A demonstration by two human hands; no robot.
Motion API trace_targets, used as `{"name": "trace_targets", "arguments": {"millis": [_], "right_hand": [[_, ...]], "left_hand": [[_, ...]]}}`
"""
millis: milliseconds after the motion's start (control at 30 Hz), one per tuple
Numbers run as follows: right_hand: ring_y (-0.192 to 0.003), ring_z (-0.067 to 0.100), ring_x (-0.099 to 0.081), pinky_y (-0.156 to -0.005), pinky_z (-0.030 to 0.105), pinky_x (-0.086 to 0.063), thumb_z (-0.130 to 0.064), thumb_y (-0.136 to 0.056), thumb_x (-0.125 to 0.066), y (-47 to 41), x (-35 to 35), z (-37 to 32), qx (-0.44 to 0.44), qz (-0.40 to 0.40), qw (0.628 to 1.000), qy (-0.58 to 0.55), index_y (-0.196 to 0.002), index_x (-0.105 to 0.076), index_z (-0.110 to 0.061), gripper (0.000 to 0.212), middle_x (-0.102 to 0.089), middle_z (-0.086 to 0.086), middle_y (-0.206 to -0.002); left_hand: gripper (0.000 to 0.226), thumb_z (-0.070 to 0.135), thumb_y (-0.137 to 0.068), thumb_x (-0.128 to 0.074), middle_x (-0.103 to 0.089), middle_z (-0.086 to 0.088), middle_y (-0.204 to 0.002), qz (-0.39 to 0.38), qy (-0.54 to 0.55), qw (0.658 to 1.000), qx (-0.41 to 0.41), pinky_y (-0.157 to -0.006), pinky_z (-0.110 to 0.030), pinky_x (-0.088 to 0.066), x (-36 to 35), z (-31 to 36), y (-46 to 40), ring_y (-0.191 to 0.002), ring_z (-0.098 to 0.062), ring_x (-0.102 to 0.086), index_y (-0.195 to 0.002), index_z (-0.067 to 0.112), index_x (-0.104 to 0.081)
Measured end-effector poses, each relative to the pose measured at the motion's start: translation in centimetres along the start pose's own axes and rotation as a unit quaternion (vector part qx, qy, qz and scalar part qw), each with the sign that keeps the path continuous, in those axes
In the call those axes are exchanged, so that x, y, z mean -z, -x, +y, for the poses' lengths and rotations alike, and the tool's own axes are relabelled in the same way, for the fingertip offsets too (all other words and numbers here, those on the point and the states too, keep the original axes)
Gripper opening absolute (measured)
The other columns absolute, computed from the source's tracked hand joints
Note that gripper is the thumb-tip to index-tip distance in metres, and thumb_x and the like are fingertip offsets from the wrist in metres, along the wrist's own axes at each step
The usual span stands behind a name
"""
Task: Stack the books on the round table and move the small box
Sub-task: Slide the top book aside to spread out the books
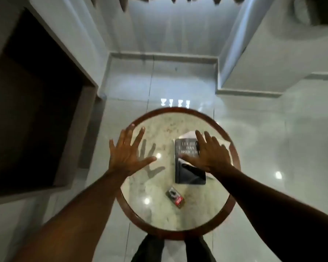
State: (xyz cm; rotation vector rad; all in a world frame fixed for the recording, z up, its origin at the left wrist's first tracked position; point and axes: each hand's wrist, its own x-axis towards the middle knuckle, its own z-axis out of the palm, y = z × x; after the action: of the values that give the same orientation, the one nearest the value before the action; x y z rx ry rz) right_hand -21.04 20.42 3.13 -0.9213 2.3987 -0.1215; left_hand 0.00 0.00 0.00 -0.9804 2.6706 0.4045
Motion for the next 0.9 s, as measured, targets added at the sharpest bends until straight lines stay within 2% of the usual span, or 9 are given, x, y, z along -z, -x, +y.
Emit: {"name": "trace_targets", "arguments": {"millis": [67, 133, 267, 400, 467, 567, 667, 767, 900], "right_hand": [[-0.122, 0.039, -0.057, -0.095, 0.055, -0.052, -0.097, -0.067, -0.043, 0.0, -4.1, 1.6, -0.017, -0.018, 1.0, -0.015, -0.149, -0.027, -0.029, 0.108, -0.049, 0.011, -0.147], [-0.107, 0.038, -0.063, -0.082, 0.049, -0.057, -0.078, -0.078, -0.06, 0.9, -8.6, 3.8, -0.05, -0.017, 0.998, -0.042, -0.143, -0.033, -0.023, 0.089, -0.057, 0.013, -0.133], [-0.114, 0.042, -0.062, -0.08, 0.041, -0.05, -0.039, -0.092, -0.07, 1.7, -14.6, 6.3, -0.192, 0.061, 0.961, -0.191, -0.145, -0.033, -0.013, 0.07, -0.055, 0.021, -0.138], [-0.103, 0.032, -0.067, -0.072, 0.026, -0.053, -0.027, -0.094, -0.071, 1.5, -17.1, 6.9, -0.278, 0.089, 0.891, -0.349, -0.134, -0.045, -0.01, 0.051, -0.066, 0.018, -0.129], [-0.102, 0.032, -0.068, -0.077, 0.041, -0.062, -0.025, -0.092, -0.073, 1.0, -17.3, 7.1, -0.316, 0.088, 0.844, -0.424, -0.128, -0.052, -0.008, 0.044, -0.067, 0.018, -0.125], [-0.103, 0.037, -0.068, -0.09, 0.054, -0.06, -0.015, -0.09, -0.075, 0.8, -17.1, 7.2, -0.349, 0.068, 0.791, -0.498, -0.109, -0.064, -0.004, 0.024, -0.067, 0.023, -0.118], [-0.103, 0.039, -0.067, -0.091, 0.052, -0.059, -0.004, -0.091, -0.07, 1.5, -16.2, 6.0, -0.347, 0.05, 0.779, -0.52, -0.098, -0.068, -0.006, 0.008, -0.066, 0.019, -0.115], [-0.094, 0.033, -0.069, -0.079, 0.04, -0.06, -0.001, -0.092, -0.067, 1.5, -15.2, 3.6, -0.311, 0.066, 0.795, -0.516, -0.086, -0.066, -0.018, 0.018, -0.065, 0.004, -0.101], [-0.085, 0.021, -0.073, -0.071, 0.031, -0.063, -0.002, -0.092, -0.068, -1.6, -15.4, -1.0, -0.255, 0.063, 0.806, -0.531, -0.089, -0.068, -0.017, 0.015, -0.07, 0.008, -0.095]], "left_hand": [[0.109, 0.104, -0.07, -0.011, 0.003, -0.001, -0.178, -0.036, 0.0, 0.999, -0.005, -0.123, -0.073, -0.016, -5.2, -0.2, 1.0, -0.163, -0.034, -0.01, -0.158, 0.047, 0.021], [0.107, 0.104, -0.072, -0.012, -0.005, -0.004, -0.178, -0.056, 0.003, 0.998, -0.005, -0.12, -0.075, -0.019, -11.2, -0.5, 3.4, -0.161, -0.037, -0.018, -0.157, 0.049, 0.024], [0.102, 0.099, -0.079, -0.02, -0.011, -0.009, -0.177, -0.068, 0.034, 0.997, -0.012, -0.115, -0.08, -0.023, -18.7, -0.3, 5.3, -0.16, -0.042, -0.02, -0.159, 0.049, 0.02], [0.097, 0.093, -0.086, -0.014, -0.012, -0.013, -0.176, -0.097, 0.003, 0.995, 0.004, -0.111, -0.083, -0.025, -22.1, -1.1, 5.2, -0.159, -0.044, -0.019, -0.166, 0.038, -0.002], [0.097, 0.092, -0.086, -0.01, -0.007, -0.013, -0.177, -0.092, -0.015, 0.996, 0.006, -0.113, -0.083, -0.021, -23.3, -1.6, 5.1, -0.161, -0.041, -0.01, -0.166, 0.037, -0.005], [0.095, 0.091, -0.086, -0.012, -0.001, -0.011, -0.178, -0.067, -0.005, 0.998, -0.006, -0.119, -0.079, -0.009, -24.6, -1.9, 5.3, -0.162, -0.036, 0.003, -0.165, 0.039, -0.001], [0.094, 0.091, -0.087, -0.02, 0.001, -0.008, -0.177, -0.034, 0.027, 0.999, -0.014, -0.121, -0.074, 0.005, -25.5, -2.3, 5.6, -0.162, -0.032, 0.008, -0.165, 0.043, 0.003], [0.093, 0.089, -0.089, -0.018, 0.005, -0.003, -0.176, -0.011, 0.026, 0.999, -0.018, -0.124, -0.066, 0.009, -25.8, -2.4, 5.6, -0.162, -0.029, 0.008, -0.166, 0.041, -0.002], [0.092, 0.088, -0.088, -0.025, 0.007, -0.002, -0.177, 0.002, 0.036, 0.999, -0.016, -0.124, -0.065, 0.008, -26.5, -2.7, 5.8, -0.162, -0.029, 0.009, -0.166, 0.043, -0.004]]}}
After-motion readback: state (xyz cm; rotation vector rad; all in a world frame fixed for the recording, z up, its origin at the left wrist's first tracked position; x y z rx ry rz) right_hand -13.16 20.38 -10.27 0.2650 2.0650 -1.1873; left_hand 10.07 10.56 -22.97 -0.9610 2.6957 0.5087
